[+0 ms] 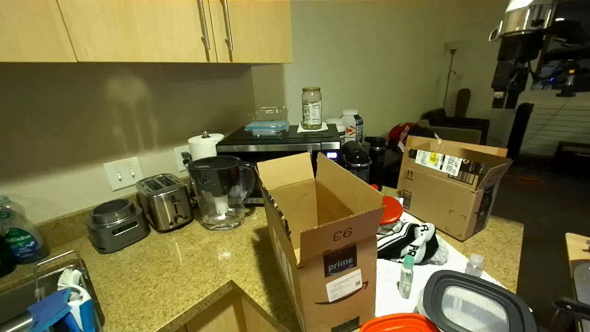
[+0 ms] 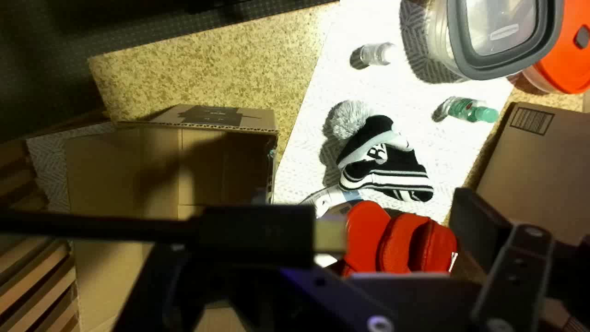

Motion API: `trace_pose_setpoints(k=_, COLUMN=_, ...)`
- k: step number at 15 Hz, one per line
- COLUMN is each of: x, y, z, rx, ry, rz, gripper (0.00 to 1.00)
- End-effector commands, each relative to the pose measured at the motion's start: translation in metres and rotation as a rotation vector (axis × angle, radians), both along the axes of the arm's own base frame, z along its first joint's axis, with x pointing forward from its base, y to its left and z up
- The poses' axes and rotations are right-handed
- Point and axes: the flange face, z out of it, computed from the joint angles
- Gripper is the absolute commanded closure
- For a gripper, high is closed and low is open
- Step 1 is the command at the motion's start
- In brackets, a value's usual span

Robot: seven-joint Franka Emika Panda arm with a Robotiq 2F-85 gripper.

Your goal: Put the bottle inside the box to the right

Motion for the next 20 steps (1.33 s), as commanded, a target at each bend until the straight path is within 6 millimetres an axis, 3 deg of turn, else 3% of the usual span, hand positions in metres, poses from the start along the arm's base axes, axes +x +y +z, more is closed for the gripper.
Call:
trace_pose_setpoints(k=1, x=0.0, y=0.0, z=0.001, rx=0.0, ry=0.001, rz=0.0, gripper=0.0)
trace_pose_setpoints(k=10, x=0.0, y=0.002, z=-0.001, rx=-0.01, ry=-0.013, rz=0.001, gripper=0.0)
trace_pose_setpoints(k=20, x=-0.004, y=0.074, z=-0.03, rx=-0.046, ry=-0.027, rz=0.074, gripper=0.0)
